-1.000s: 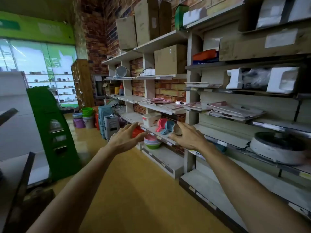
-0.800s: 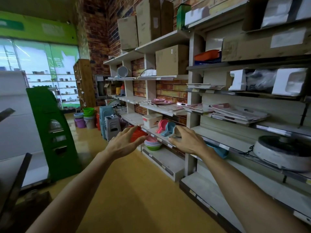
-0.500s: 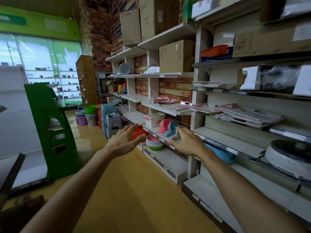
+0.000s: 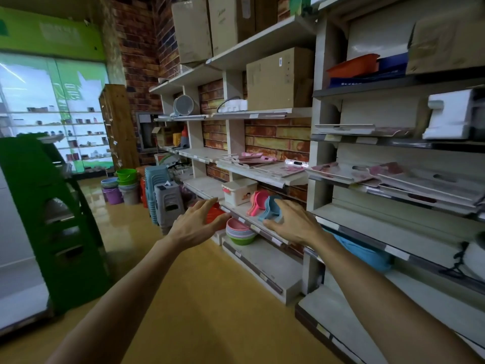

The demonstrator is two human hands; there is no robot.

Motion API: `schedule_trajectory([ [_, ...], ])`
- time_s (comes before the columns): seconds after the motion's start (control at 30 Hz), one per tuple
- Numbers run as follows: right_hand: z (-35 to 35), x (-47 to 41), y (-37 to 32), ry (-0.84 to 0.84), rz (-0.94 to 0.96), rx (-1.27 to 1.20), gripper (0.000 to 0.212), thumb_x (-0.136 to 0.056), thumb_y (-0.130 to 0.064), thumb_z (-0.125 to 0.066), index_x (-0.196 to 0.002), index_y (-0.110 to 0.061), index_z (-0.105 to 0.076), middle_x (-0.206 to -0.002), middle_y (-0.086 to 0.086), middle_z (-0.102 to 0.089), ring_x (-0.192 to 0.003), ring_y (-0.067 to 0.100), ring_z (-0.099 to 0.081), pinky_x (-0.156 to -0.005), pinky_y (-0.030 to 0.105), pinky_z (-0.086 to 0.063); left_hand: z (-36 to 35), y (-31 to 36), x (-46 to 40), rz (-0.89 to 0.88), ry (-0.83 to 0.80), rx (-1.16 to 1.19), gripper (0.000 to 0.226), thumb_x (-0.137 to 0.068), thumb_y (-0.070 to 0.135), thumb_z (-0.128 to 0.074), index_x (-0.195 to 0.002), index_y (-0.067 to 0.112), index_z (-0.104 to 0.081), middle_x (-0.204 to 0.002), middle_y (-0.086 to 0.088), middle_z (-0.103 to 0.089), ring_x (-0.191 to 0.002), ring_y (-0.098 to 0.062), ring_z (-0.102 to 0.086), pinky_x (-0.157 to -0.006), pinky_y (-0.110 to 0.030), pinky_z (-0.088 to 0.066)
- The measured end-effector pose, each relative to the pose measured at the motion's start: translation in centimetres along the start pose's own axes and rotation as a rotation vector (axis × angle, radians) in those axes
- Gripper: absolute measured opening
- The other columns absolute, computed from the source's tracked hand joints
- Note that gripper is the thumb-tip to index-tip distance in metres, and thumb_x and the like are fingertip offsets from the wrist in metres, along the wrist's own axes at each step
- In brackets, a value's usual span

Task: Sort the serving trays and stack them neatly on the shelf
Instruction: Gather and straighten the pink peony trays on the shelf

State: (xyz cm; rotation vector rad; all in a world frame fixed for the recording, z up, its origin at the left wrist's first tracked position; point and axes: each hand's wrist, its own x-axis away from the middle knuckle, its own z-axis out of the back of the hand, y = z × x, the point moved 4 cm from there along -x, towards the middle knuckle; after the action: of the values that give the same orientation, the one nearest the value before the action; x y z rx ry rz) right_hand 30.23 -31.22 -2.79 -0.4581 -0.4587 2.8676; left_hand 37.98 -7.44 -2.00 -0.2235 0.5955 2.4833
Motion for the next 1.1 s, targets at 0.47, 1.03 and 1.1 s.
schedule_trajectory([
  [0.47,-7.2,-21.1,1.7,-0.018,-0.005,-0.023,0.074,-0.08,-0.065,-0.054,-0.14,-0.026,-0.038,-0.144,0.002,-0.044,-0.126,0.026,-0.048,-0.099,0.042,-0.044,-4.7,-10.9,-21.2,-0.044,-0.006,0.001,0.087,-0.076,0.085,-0.025,-0.149,0.039,-0.018,-0.157,-0.001,-0.028,-0.139,-0.027,-0.038,-0.109,-0.054,-0.036],
  [1.03,-14.3,-51.1,5.2,0.01,0.046,-0.059,0.066,-0.085,-0.058,-0.055,-0.139,-0.023,-0.04,-0.144,0.002,-0.047,-0.128,0.025,-0.047,-0.1,0.039,-0.04,-8.0,-20.7,-48.1,0.02,0.038,0.112,0.092,-0.07,0.089,-0.024,-0.148,0.04,-0.023,-0.157,-0.001,-0.03,-0.137,-0.027,-0.04,-0.105,-0.053,-0.042],
  [1.1,-15.6,-54.4,5.4,-0.01,0.045,-0.059,0.065,-0.084,-0.059,-0.053,-0.137,-0.023,-0.041,-0.142,0.002,-0.048,-0.125,0.025,-0.049,-0.098,0.04,-0.042,-8.5,-22.5,-50.9,0.028,0.054,0.134,0.083,-0.078,0.083,-0.03,-0.148,0.039,-0.024,-0.157,-0.002,-0.03,-0.136,-0.027,-0.041,-0.104,-0.051,-0.042],
])
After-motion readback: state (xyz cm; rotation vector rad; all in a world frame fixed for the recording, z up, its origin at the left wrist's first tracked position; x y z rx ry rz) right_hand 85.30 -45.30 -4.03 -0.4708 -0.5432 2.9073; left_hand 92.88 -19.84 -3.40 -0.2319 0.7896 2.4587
